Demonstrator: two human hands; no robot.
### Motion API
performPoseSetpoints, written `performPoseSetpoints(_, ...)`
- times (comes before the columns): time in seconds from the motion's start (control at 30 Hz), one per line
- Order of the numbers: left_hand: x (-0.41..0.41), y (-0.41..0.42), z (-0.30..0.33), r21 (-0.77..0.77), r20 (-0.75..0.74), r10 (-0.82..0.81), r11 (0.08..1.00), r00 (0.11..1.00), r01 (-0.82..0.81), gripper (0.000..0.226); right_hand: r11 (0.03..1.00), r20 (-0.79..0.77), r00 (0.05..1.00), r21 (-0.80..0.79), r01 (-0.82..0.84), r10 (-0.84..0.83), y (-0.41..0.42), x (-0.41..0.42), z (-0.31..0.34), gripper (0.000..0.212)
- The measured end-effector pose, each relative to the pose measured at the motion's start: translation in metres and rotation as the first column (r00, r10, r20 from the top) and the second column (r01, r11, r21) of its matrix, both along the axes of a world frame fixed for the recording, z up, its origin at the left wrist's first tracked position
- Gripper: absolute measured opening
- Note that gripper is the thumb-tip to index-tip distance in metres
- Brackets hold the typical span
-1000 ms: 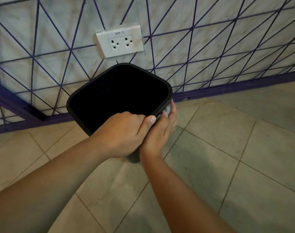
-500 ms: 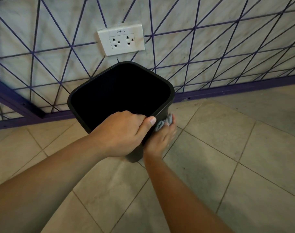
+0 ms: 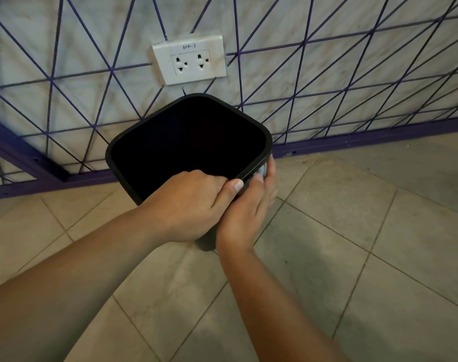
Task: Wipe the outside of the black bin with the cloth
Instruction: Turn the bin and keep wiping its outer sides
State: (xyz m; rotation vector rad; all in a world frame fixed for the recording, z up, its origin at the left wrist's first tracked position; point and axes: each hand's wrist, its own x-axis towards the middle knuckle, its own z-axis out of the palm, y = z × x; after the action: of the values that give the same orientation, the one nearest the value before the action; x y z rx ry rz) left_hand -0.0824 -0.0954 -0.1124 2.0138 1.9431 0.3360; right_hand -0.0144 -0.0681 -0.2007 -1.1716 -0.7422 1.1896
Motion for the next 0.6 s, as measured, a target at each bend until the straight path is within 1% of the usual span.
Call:
performPoseSetpoints(0.03,0.0,0.0,0.0,0.002,-0.001,-0.013,1.0,1.0,0.013,0.047,0.997,0.041,0.999,0.077,0.004,-0.007,-0.01,-0.003,0.002,0.056)
performPoseSetpoints(0.07,0.001,-0.001,-0.001,0.015,-0.017,-0.023,1.0,1.0,0.024,0.044,0.993,0.073,0.997,0.112,0.018,-0.027,-0.015,-0.005,-0.004,0.053)
performPoseSetpoints(0.1,0.002,-0.001,-0.001,0.034,-0.042,-0.027,0.999,0.999,0.028,0.042,0.993,0.088,0.995,0.112,0.026,-0.036,-0.013,-0.004,-0.018,0.051)
performPoseSetpoints(0.13,0.003,-0.001,0.0,0.056,-0.065,-0.022,0.998,0.998,0.026,0.042,0.999,0.068,0.997,0.038,0.028,-0.03,-0.004,-0.001,-0.029,0.051)
performPoseSetpoints(0.2,0.004,0.0,0.001,0.059,-0.069,-0.003,0.998,0.998,0.007,0.044,0.988,-0.042,0.999,-0.155,-0.012,0.006,0.015,0.003,-0.033,0.052)
performPoseSetpoints(0.23,0.003,0.0,0.002,0.041,-0.051,0.003,0.999,0.999,-0.001,0.045,0.986,-0.063,0.998,-0.164,-0.012,0.002,0.018,0.003,-0.027,0.055)
performPoseSetpoints(0.27,0.002,0.0,0.002,0.022,-0.028,0.003,1.0,1.0,-0.002,0.045,0.996,-0.048,0.999,-0.094,0.003,-0.008,0.015,0.002,-0.015,0.06)
performPoseSetpoints(0.33,0.001,0.0,0.002,0.008,0.006,0.0,1.0,1.0,0.0,0.041,0.998,0.046,0.999,0.067,0.018,-0.021,-0.002,-0.004,0.003,0.066)
performPoseSetpoints(0.4,0.002,-0.001,0.001,0.034,-0.014,-0.008,0.999,1.0,0.008,0.04,0.989,0.083,0.996,0.143,0.023,-0.035,-0.011,-0.007,-0.011,0.064)
performPoseSetpoints(0.43,0.003,-0.001,0.001,0.046,-0.032,-0.005,0.999,0.999,0.006,0.042,0.992,0.074,0.997,0.126,0.026,-0.036,-0.006,-0.003,-0.023,0.06)
performPoseSetpoints(0.5,0.004,0.0,0.002,0.038,-0.04,0.003,0.999,0.999,-0.002,0.046,0.999,-0.034,0.999,-0.048,-0.012,0.01,0.015,0.002,-0.033,0.05)
performPoseSetpoints(0.53,0.003,0.0,0.002,0.025,-0.03,0.007,1.0,1.0,-0.006,0.048,0.994,-0.066,0.998,-0.102,-0.028,0.021,0.022,0.004,-0.03,0.048)
performPoseSetpoints(0.57,0.002,0.001,0.002,0.012,-0.015,0.009,1.0,1.0,-0.009,0.049,0.996,-0.066,0.998,-0.085,-0.025,0.02,0.025,0.006,-0.021,0.049)
performPoseSetpoints(0.6,0.001,0.001,0.002,0.003,-0.001,0.01,1.0,1.0,-0.01,0.049,1.0,-0.041,0.999,-0.017,-0.009,0.008,0.021,0.005,-0.01,0.053)
